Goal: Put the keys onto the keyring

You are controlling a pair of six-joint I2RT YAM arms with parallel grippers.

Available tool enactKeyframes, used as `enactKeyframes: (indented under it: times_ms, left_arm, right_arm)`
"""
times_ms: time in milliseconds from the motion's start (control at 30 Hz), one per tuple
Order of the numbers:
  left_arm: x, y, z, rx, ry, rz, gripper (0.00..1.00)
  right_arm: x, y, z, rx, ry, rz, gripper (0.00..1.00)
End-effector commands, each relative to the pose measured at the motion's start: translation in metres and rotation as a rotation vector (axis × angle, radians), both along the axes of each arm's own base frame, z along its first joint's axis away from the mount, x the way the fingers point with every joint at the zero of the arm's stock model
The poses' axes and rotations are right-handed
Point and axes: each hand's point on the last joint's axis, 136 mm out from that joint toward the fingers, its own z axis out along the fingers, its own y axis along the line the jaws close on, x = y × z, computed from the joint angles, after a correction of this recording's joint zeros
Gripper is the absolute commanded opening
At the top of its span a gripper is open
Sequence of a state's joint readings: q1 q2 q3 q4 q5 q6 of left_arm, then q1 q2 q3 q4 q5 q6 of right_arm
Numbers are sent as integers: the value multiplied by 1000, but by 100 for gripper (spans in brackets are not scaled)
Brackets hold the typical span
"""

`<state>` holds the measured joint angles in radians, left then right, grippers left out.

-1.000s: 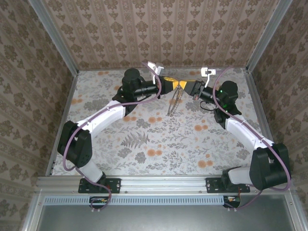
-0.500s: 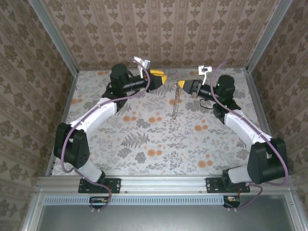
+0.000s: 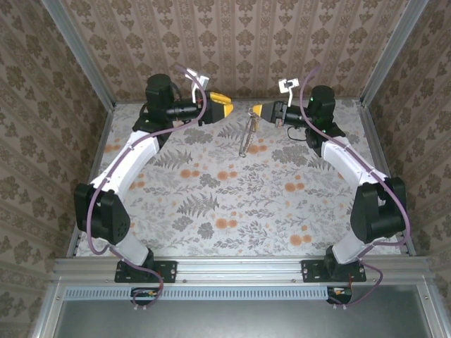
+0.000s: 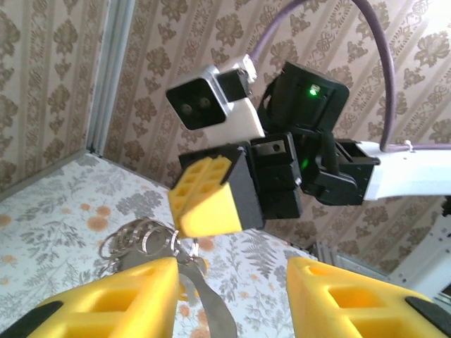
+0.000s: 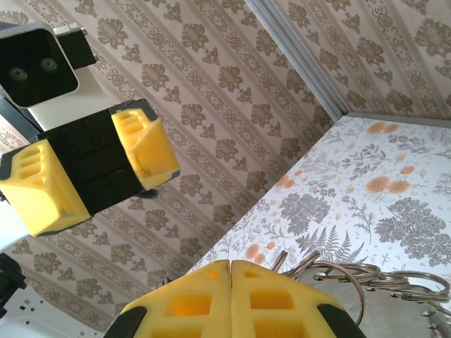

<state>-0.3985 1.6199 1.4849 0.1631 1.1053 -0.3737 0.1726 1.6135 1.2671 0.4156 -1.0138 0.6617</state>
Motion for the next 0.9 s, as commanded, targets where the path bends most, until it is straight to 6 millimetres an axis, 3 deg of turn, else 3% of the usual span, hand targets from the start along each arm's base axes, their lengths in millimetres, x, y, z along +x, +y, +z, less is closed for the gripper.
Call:
enactKeyframes:
  times_ms: [0, 300, 633, 867]
  left_arm:
    - [-2, -1, -6, 10, 48, -85, 41]
    - [7, -10, -17, 16, 102, -109, 44]
    - [6, -35, -29, 21, 134, -175, 36]
    - [11, -39, -35, 22, 151, -169, 36]
  right_arm:
    - [-2, 6, 19, 26, -41, 59, 0]
    - [-6, 11, 17, 30, -29, 76, 0]
    - [-12, 17, 11, 29, -18, 92, 0]
    - [-13, 16, 10, 29, -17, 93, 0]
